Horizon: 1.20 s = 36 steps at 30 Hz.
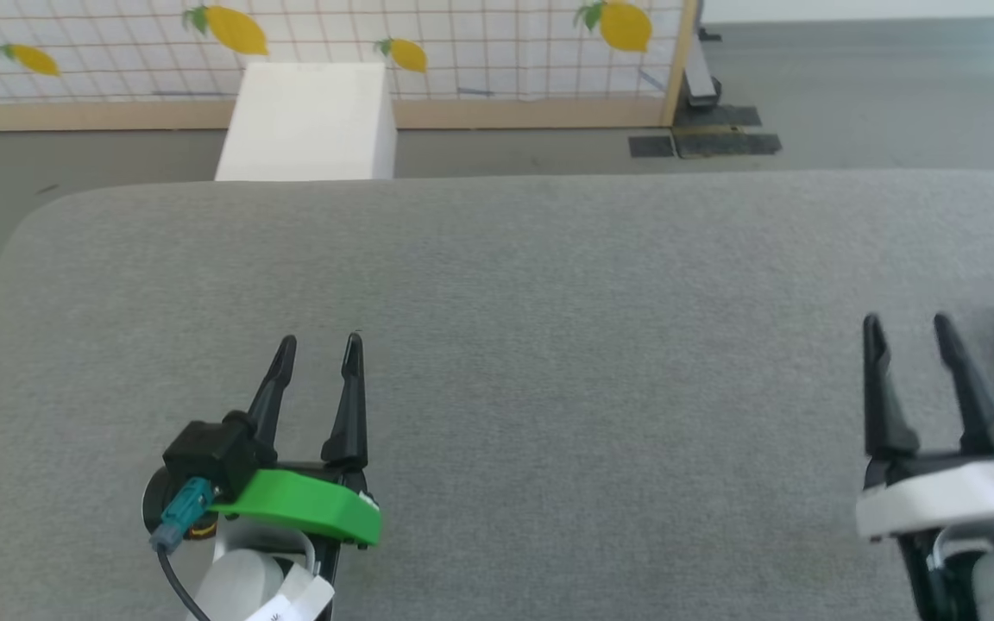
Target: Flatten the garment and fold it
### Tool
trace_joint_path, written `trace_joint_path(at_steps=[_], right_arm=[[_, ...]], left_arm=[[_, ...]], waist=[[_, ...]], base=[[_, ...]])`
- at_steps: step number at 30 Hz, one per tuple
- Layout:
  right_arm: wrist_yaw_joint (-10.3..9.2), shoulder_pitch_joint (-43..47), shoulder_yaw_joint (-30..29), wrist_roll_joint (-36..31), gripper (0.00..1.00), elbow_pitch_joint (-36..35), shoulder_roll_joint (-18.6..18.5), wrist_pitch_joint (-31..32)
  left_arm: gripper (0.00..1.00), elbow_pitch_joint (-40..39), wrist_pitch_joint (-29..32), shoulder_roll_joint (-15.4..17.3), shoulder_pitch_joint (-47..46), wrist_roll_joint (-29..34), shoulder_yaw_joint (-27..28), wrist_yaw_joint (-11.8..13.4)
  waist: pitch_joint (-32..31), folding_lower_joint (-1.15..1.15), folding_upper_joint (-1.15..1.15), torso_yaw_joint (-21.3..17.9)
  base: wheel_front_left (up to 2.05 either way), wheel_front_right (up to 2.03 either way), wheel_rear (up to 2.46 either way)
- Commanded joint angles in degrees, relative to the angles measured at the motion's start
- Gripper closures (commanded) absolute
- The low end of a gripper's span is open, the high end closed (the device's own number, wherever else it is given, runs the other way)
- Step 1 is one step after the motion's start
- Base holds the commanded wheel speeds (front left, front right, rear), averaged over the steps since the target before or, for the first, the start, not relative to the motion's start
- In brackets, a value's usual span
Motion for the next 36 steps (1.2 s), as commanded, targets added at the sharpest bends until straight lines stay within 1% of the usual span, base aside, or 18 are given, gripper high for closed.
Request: trace_joint_path(at_steps=[1, 9, 18, 25, 26, 36], right_arm=[[-0.09, 1.2, -0.1, -0.8, 0.00, -0.3, 0.5, -0.5], [-0.09, 5.9, 1.1, -4.2, 0.00, 0.2, 3.1, -0.4], [-0.09, 6.1, 2.1, -4.7, 0.00, 2.0, 3.5, -0.4], [-0.09, 5.9, 2.7, -3.9, 0.00, 2.4, 3.6, -0.5], [0.01, 5.6, 2.6, -4.1, 1.00, 2.3, 3.4, -0.4], [0.01, 5.6, 2.5, -4.1, 1.00, 2.3, 3.4, -0.4]], left_arm=[[0.00, 0.2, -0.2, -0.2, 1.0, -0.3, -0.1, 0.3], [0.00, 1.0, -0.2, -0.2, 3.3, -0.7, -0.2, 0.9], [0.00, 1.2, -0.2, -0.2, 3.6, -0.9, -0.1, 1.2], [0.00, 1.4, -0.2, -0.2, 3.5, -1.0, -0.2, 1.5], [1.00, 1.3, 0.0, 0.0, 3.0, -0.6, -0.2, 1.3], [1.00, 1.3, 0.1, 0.0, 3.0, -0.6, -0.1, 1.3]], waist=[[-1.4, 0.01, 0.00, 1.6], [-2.7, 0.01, 0.00, 3.3], [-2.4, 0.01, 0.00, 3.5], [-2.1, 0.01, 0.00, 3.2], [-2.1, 0.01, 0.00, 3.2], [-2.1, 0.01, 0.00, 3.2]], base=[[0.00, 0.00, 0.00], [0.00, 0.00, 0.00], [0.00, 0.00, 0.00], [0.00, 0.00, 0.00], [0.00, 0.00, 0.00], [0.00, 0.00, 0.00]])
